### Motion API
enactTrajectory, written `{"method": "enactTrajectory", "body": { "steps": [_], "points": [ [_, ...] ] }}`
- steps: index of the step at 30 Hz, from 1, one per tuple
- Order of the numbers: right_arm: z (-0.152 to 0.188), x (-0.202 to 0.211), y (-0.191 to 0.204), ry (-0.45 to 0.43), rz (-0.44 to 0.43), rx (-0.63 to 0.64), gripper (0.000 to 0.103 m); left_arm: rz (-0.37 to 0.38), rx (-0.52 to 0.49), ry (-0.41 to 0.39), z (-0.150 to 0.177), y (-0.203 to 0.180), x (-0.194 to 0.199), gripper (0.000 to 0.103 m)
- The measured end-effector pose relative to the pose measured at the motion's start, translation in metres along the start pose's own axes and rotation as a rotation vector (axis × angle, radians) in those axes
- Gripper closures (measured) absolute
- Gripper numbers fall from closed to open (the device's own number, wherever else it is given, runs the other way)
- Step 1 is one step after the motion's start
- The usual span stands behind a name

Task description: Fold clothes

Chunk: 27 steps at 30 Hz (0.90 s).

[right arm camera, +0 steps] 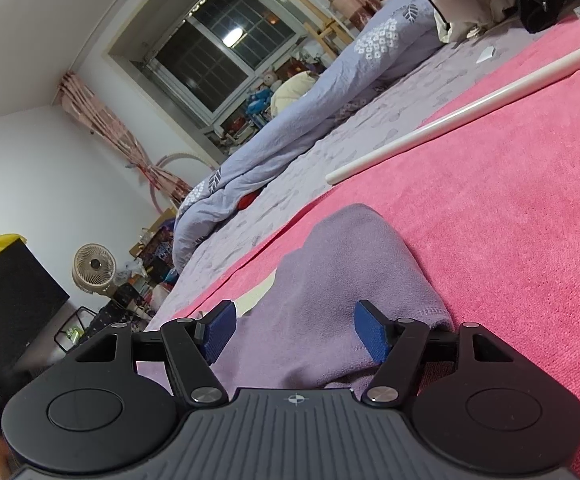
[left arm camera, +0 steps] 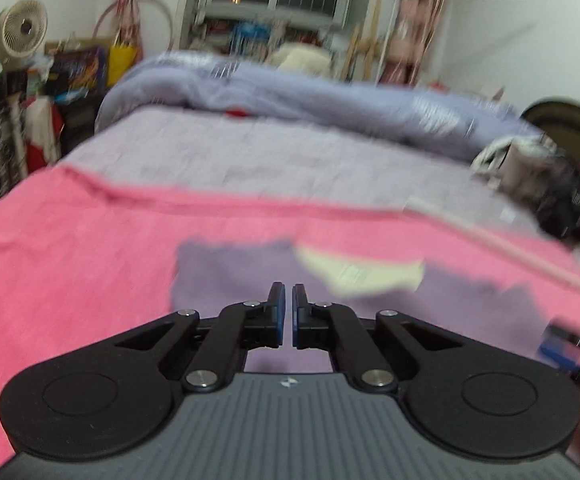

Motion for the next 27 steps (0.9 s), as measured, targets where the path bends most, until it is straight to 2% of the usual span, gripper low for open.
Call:
{"method": "enactTrajectory", "body": {
  "steps": [2,4,5,6,10,21,25,27],
  "points": [
    [0.0,0.001,0.0,-0.003,0.0,0.0,0.036,0.024,-0.042,0.031,0.009,-0.005,-0.002,0.102],
    [-0.001,0.001,0.0,-0.007,0.0,0.001,0.036,0.075,-0.118,0.032,0.012,-0.025,-0.003,0.089],
    [-0.001,0.001,0.0,-0.007,0.0,0.001,0.036,0.097,-0.161,0.036,0.013,-0.037,-0.005,0.068],
    [-0.001,0.001,-0.001,-0.007,0.0,0.0,0.036,0.106,-0.211,0.042,0.017,-0.047,-0.006,0.055],
    [-0.001,0.001,-0.001,-0.007,-0.003,-0.003,0.035,0.116,-0.42,0.065,0.035,-0.079,-0.011,0.054],
    [-0.003,0.001,-0.002,-0.003,-0.008,-0.007,0.034,0.12,-0.892,0.055,0.072,-0.115,-0.003,0.053],
    [-0.003,0.001,-0.003,-0.003,-0.009,-0.011,0.034,0.108,-0.925,0.054,0.073,-0.122,-0.013,0.053],
    [-0.003,0.001,-0.003,-0.003,-0.01,-0.011,0.033,0.13,-0.873,0.072,0.07,-0.119,-0.011,0.055]
  ]
}}
Point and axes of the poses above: each gripper's, at about its wrist camera, not at the fingertips, and x roughly against the way its jaws point, y to its left, z to its underside, the point moved 5 cm from there along -x, roughly the way its jaws point, and after that the axes turned 15 degrees about -y, right-handed, at the moved point
